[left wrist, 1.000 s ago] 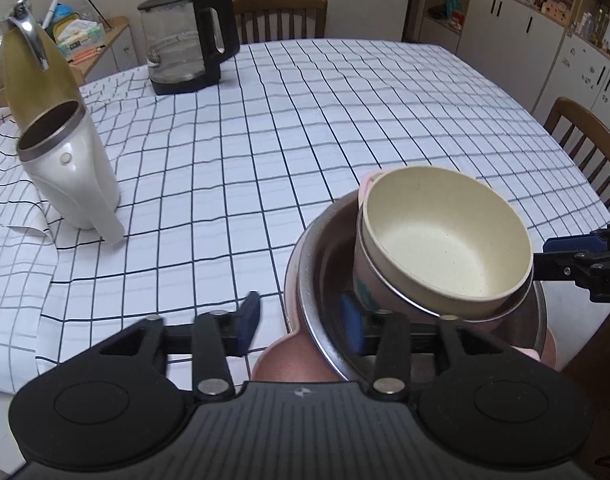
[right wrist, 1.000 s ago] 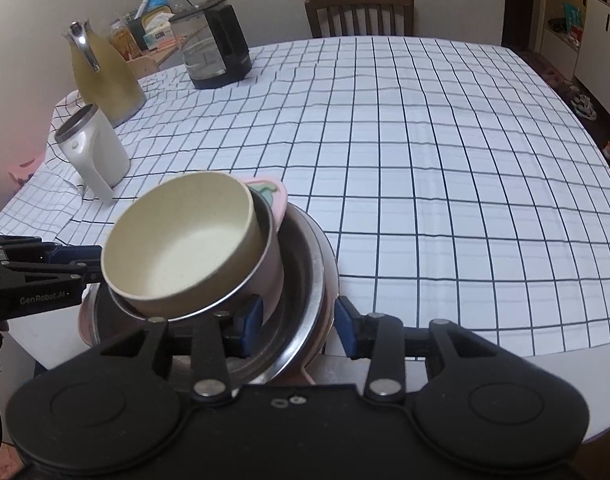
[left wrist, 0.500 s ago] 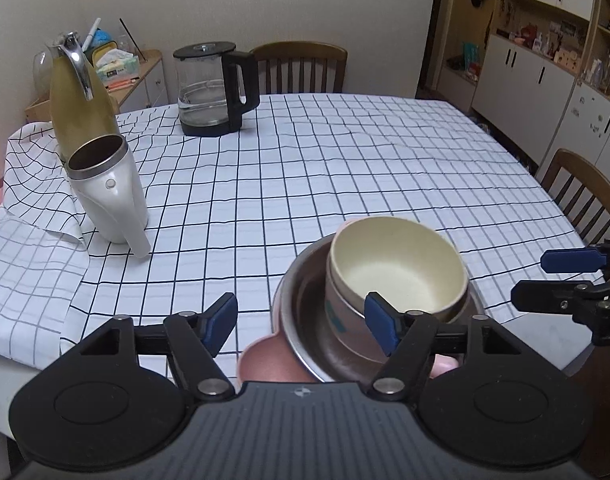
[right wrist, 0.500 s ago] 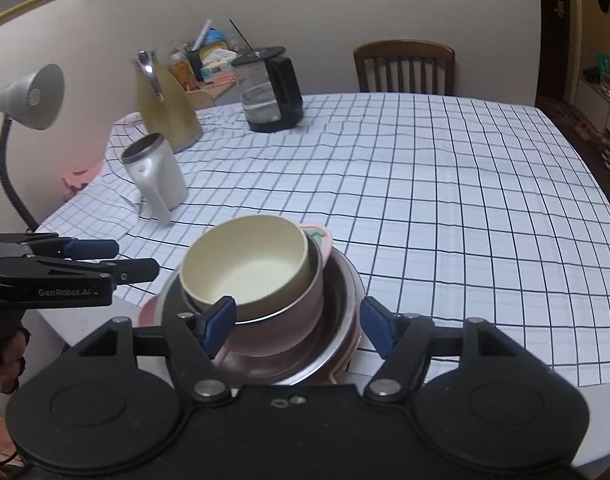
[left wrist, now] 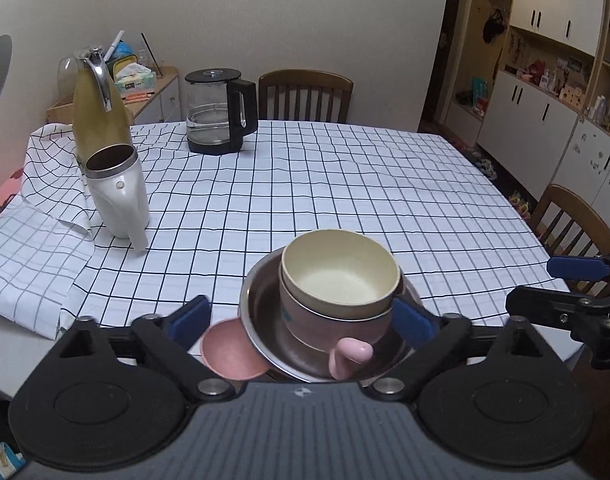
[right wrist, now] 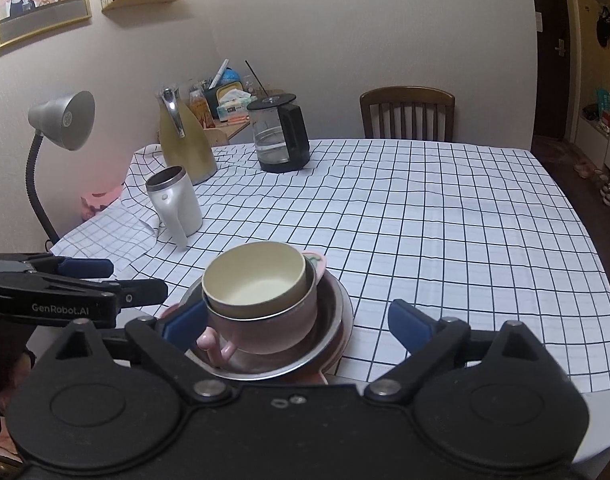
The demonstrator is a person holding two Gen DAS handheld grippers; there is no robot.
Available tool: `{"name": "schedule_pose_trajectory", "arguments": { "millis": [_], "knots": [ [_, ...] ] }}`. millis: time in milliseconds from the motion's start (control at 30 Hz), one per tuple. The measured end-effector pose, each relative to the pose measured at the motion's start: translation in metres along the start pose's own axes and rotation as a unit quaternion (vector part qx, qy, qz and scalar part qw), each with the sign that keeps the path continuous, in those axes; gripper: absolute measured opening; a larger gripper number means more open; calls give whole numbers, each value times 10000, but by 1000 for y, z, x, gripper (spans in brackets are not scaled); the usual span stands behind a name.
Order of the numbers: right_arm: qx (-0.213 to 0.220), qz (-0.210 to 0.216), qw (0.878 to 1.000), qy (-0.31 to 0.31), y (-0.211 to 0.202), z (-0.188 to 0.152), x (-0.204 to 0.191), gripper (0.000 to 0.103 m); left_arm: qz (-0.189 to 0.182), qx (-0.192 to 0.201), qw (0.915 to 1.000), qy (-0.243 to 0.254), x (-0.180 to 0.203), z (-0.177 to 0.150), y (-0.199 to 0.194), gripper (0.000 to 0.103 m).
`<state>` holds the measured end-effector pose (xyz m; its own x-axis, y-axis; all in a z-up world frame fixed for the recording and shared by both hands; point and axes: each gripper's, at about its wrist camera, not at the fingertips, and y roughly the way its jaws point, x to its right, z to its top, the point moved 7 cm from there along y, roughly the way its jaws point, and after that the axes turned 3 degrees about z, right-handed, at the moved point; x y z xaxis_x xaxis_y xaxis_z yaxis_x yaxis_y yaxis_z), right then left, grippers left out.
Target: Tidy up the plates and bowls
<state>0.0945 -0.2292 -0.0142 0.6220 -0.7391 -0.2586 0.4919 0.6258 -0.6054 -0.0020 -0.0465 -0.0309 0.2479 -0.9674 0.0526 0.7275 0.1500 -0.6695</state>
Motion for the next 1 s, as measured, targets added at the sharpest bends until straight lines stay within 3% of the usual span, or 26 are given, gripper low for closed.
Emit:
{"name": "schedule_pose_trajectory", "arguments": {
  "millis": [467, 1000],
  "knots": [
    [71, 137, 9998, 82, -37, -14, -7, 103, 134, 26, 9998, -122, 29, -10, -40, 103],
    [134, 18, 9995, 301, -52, -17, -3, 103, 119, 204, 9996, -160, 39, -14, -55, 103]
  ]
}}
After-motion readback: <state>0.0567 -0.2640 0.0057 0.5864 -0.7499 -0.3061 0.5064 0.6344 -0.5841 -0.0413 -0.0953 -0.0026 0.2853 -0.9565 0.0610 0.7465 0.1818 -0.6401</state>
